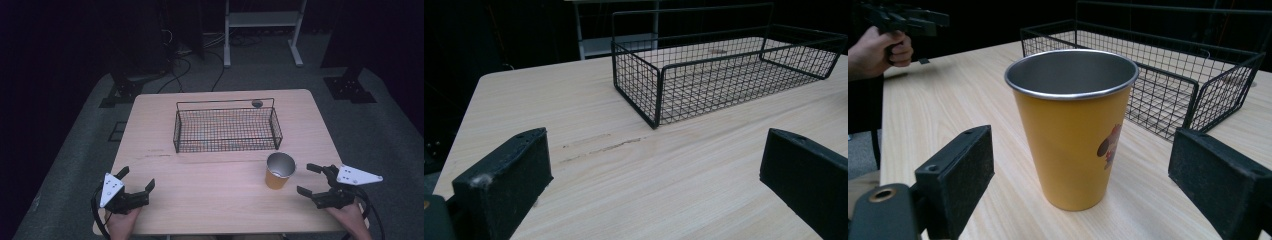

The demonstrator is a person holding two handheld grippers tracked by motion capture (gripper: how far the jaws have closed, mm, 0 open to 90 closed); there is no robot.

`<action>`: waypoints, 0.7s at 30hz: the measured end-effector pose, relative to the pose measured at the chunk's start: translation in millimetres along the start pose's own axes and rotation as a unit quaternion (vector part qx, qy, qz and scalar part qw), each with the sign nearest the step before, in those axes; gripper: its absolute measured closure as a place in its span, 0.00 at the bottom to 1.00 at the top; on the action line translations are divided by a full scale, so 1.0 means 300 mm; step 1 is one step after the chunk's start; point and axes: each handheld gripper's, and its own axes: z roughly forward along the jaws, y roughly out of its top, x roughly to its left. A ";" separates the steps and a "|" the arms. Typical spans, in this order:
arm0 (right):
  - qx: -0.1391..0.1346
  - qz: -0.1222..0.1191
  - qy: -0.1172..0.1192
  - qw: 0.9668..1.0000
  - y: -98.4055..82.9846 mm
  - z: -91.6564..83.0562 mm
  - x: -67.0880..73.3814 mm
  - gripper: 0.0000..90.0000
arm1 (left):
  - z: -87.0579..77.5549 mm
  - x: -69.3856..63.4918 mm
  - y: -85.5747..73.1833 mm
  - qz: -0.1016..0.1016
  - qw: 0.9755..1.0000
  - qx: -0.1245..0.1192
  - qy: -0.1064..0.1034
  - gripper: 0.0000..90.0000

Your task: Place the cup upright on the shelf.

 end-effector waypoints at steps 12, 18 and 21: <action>0.021 0.006 0.003 1.000 0.017 0.057 -0.005 0.10 | -0.001 -0.002 0.002 0.000 1.000 -0.003 0.001 0.00; 0.038 0.000 0.003 0.999 0.016 0.102 0.000 0.04 | -0.004 0.000 0.002 0.000 1.000 -0.004 0.002 0.00; 0.039 -0.003 0.004 0.999 0.018 0.117 0.003 0.02 | -0.006 0.001 0.004 0.001 1.000 -0.005 0.002 0.00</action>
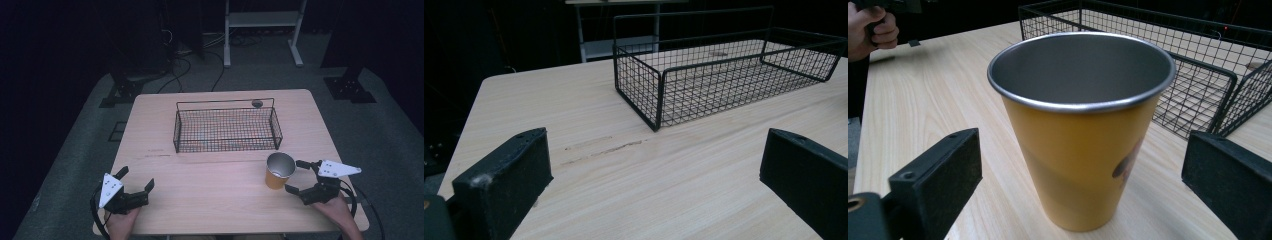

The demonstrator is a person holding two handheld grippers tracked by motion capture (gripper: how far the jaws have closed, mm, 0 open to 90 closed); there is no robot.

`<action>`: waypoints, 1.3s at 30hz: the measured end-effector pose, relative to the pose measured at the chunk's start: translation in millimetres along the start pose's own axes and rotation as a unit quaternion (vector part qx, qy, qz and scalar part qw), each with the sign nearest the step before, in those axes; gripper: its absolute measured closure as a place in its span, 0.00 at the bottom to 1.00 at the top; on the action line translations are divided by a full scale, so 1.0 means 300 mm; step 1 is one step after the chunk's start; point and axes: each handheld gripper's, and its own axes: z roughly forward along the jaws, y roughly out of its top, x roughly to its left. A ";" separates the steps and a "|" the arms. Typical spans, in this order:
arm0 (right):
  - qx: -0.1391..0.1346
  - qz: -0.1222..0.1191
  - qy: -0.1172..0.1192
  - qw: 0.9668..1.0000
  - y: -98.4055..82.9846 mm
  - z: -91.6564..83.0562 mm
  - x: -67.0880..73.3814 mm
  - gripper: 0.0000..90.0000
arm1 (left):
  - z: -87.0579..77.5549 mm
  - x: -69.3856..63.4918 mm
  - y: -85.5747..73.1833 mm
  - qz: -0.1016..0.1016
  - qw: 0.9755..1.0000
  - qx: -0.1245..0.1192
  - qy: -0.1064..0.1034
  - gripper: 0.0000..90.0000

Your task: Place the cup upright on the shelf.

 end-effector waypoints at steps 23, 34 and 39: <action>0.000 0.002 0.005 1.000 0.046 0.097 0.003 0.00 | -0.003 -0.002 0.003 -0.001 1.000 -0.004 -0.001 0.00; 0.005 0.009 0.014 1.000 0.057 0.130 -0.002 0.00 | -0.001 -0.004 0.002 -0.001 1.000 -0.003 -0.002 0.00; 0.011 0.006 0.018 1.000 0.071 0.136 -0.003 0.00 | -0.006 0.000 0.003 -0.002 1.000 -0.005 0.001 0.00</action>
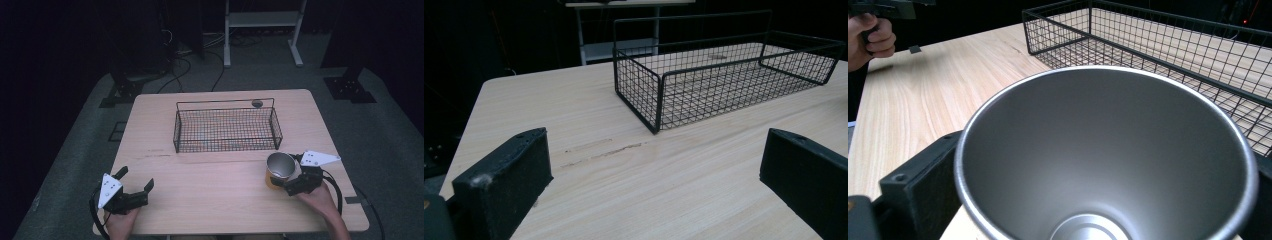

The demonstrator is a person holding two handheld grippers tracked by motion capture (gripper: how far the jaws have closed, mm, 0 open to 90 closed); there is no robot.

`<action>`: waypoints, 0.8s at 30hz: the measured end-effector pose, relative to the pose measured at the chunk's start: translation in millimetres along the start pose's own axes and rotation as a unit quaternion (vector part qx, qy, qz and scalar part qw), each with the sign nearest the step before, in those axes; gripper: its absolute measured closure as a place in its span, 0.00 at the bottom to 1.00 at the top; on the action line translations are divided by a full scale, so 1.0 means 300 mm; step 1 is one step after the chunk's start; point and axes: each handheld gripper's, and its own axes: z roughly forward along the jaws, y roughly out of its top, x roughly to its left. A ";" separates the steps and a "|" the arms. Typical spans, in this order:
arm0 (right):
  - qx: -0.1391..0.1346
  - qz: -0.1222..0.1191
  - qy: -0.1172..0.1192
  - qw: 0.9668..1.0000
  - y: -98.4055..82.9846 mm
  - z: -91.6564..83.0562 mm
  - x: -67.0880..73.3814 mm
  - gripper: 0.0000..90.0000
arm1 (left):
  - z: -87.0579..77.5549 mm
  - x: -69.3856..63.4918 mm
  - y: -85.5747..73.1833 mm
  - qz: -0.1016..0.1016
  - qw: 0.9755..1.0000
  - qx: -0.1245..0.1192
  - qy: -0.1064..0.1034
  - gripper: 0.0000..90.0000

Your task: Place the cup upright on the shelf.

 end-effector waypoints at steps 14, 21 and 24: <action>0.007 -0.002 0.007 1.000 -0.001 0.000 -0.013 0.13 | 0.003 0.000 0.000 0.000 1.000 0.001 -0.001 0.00; 0.008 -0.005 0.010 1.000 0.001 -0.001 -0.013 0.13 | 0.000 0.002 0.000 -0.001 1.000 0.000 0.001 0.00; 0.009 -0.003 0.011 1.000 0.003 -0.001 -0.013 0.13 | 0.000 0.003 0.000 -0.001 1.000 0.000 0.001 0.00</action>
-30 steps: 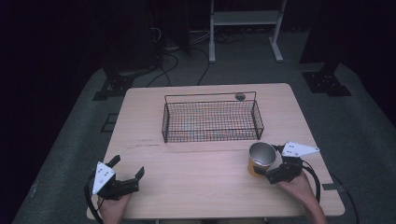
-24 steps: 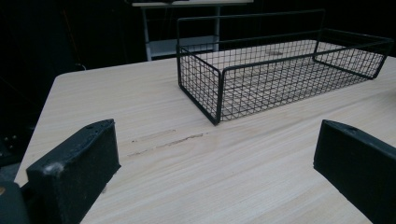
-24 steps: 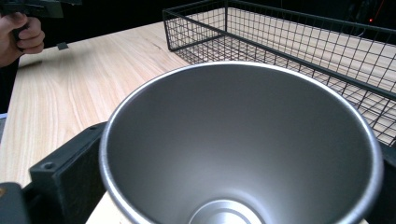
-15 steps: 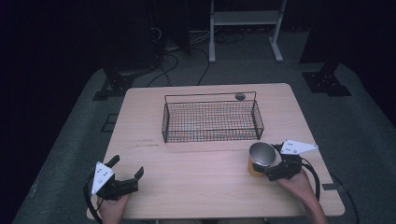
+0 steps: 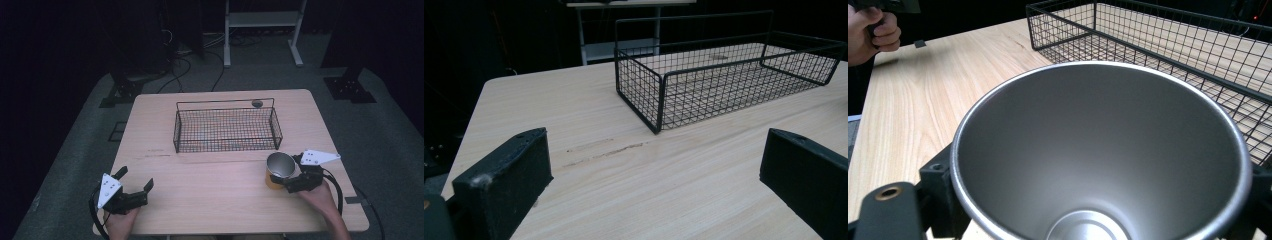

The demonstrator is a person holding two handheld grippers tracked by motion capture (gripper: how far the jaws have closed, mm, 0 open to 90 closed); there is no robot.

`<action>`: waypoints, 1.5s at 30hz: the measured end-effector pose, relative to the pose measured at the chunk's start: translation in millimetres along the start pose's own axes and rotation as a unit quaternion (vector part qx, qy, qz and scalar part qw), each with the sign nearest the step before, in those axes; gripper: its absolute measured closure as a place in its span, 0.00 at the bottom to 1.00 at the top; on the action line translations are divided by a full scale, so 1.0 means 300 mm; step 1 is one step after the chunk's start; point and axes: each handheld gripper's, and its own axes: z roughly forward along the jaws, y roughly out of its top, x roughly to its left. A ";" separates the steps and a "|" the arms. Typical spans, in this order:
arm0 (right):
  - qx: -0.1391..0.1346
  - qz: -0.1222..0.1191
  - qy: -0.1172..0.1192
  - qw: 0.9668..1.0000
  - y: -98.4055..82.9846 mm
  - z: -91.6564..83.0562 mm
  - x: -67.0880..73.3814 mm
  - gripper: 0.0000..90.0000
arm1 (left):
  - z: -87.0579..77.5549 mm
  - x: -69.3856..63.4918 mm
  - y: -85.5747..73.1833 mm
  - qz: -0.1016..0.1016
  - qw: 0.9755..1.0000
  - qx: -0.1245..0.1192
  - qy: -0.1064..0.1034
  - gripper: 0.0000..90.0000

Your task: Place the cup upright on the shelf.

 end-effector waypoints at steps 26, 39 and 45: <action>0.004 -0.003 0.057 0.998 0.198 0.031 -0.050 0.14 | 0.016 -0.020 0.001 0.007 1.000 0.007 -0.010 0.00; 0.000 -0.003 0.075 0.997 0.313 0.076 -0.095 0.14 | 0.023 -0.019 0.002 0.007 1.000 0.009 -0.014 0.00; -0.004 0.000 0.081 0.997 0.356 0.097 -0.119 0.14 | 0.028 -0.020 0.002 0.005 1.000 0.009 -0.016 0.00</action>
